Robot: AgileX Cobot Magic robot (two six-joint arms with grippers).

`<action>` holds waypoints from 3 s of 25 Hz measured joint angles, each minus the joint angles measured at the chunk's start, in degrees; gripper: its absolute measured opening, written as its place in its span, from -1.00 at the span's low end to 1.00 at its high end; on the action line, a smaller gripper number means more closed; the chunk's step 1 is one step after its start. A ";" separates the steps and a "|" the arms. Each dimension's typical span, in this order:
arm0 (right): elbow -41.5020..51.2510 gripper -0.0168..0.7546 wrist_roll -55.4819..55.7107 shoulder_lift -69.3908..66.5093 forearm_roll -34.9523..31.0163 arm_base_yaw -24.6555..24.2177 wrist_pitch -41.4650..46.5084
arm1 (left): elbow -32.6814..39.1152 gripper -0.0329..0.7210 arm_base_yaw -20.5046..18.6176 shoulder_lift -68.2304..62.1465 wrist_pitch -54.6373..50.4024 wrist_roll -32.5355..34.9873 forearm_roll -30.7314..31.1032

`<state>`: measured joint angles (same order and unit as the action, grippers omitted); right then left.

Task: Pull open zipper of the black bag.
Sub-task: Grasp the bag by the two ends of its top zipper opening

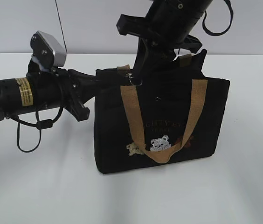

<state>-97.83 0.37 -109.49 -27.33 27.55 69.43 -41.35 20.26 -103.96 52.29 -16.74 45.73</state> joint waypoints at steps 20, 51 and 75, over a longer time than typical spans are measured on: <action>-6.69 -0.09 -4.08 -0.25 3.93 2.95 0.37 | -0.07 -0.81 0.00 0.00 -0.19 0.00 0.00; -6.75 -0.28 -0.37 -3.57 13.07 6.23 0.44 | -0.07 -0.81 0.00 0.00 -0.37 0.00 0.00; -6.75 -0.84 -0.37 -3.57 12.56 6.23 0.44 | -0.07 -0.81 0.00 0.00 -0.42 0.00 0.00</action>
<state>-104.58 0.00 -113.06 -14.77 33.78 69.87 -41.41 20.26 -103.96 51.86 -16.74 45.73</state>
